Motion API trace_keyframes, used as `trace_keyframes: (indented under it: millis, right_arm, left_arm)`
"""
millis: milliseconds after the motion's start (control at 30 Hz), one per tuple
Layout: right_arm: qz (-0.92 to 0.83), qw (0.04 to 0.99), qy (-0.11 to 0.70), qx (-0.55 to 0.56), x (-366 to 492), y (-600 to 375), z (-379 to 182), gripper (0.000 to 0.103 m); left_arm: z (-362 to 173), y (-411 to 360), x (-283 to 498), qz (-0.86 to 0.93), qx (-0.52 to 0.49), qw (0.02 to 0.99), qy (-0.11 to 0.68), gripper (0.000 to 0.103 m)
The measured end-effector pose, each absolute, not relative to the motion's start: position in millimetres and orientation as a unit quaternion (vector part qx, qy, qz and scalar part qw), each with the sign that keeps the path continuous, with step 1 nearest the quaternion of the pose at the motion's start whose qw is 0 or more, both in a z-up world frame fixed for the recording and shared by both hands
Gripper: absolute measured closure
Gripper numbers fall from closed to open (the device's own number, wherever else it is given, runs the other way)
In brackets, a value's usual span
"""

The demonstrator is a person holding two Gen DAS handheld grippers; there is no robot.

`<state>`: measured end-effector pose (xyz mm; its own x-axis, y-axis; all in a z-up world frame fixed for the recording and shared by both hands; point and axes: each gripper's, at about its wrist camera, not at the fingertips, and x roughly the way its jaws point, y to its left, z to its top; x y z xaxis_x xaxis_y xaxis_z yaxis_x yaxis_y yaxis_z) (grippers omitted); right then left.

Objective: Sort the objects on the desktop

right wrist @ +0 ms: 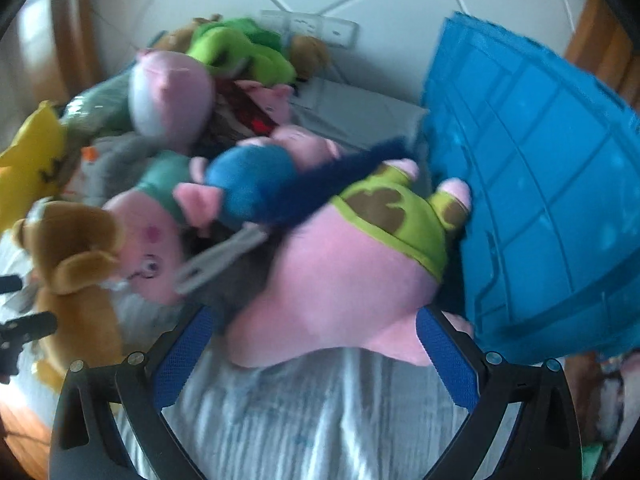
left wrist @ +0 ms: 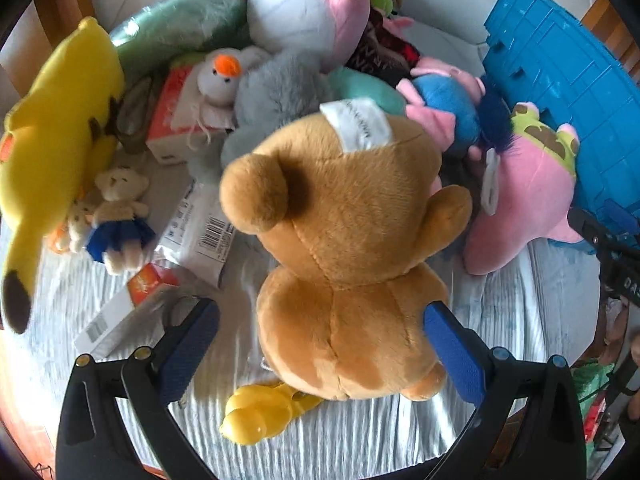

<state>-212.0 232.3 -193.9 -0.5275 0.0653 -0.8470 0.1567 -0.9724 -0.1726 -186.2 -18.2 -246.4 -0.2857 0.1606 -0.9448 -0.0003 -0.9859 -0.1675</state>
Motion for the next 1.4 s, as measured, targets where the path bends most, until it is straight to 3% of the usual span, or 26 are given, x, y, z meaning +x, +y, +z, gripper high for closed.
trace_keyframes:
  millis: [433, 967, 1000, 1233, 1400]
  right_arm:
    - [-0.857, -0.039, 0.165, 0.487, -249, 253, -222, 0.0]
    - [-0.83, -0.029, 0.177, 0.529, -281, 247, -277, 0.0]
    - [-0.828, -0.029, 0.174, 0.533, -282, 248, -277, 0.002]
    - [-0.833, -0.019, 0.161, 0.529, -277, 249, -261, 0.045]
    - [-0.84, -0.012, 0.147, 0.522, -272, 253, -249, 0.055]
  left_arm:
    - [-278, 10, -203, 0.784, -0.614, 0.082, -0.05, 0.0]
    - [-292, 22, -223, 0.764, -0.635, 0.09, -0.063, 0.001]
    - [-291, 22, -223, 0.764, -0.636, 0.091, -0.062, 0.003]
    - [-278, 24, -219, 0.77, -0.628, 0.094, -0.055, 0.019]
    - [-269, 21, -216, 0.774, -0.625, 0.089, -0.057, 0.023]
